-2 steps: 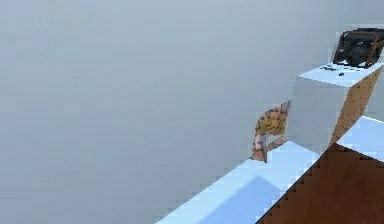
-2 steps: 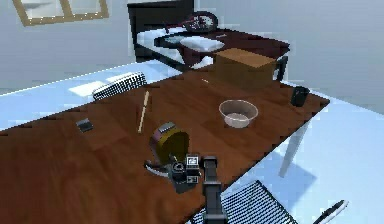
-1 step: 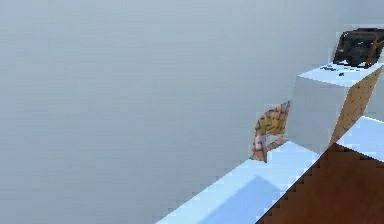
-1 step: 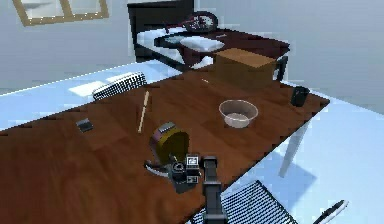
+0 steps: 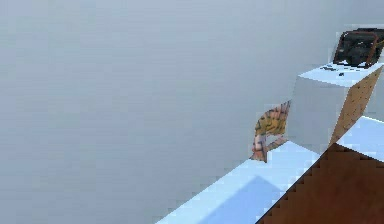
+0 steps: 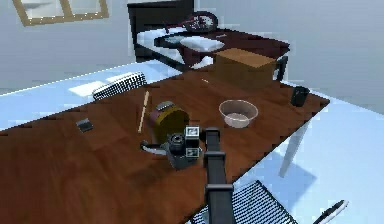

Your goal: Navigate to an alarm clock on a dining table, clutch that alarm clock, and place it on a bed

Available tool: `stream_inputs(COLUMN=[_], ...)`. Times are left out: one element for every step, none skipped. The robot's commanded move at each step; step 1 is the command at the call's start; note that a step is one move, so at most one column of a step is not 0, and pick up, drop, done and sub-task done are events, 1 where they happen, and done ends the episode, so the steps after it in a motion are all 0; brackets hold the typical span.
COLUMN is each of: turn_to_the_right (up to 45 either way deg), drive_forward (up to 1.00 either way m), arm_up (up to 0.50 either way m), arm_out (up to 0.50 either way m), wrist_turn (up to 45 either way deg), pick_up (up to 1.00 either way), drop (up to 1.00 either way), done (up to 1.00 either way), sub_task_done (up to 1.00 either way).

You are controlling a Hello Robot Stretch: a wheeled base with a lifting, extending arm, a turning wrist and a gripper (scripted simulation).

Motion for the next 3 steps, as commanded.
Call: stream_inputs(turn_to_the_right=[0.0,0.0,0.0], drive_forward=[0.00,0.00,0.00], arm_up=[0.18,0.00,0.00], arm_out=[0.00,0.00,0.00], wrist_turn=[0.0,-45.0,-45.0], pick_up=[0.00,0.00,0.00], drop=[0.00,0.00,0.00], done=[0.00,0.00,0.00], sub_task_done=[0.00,0.00,0.00])
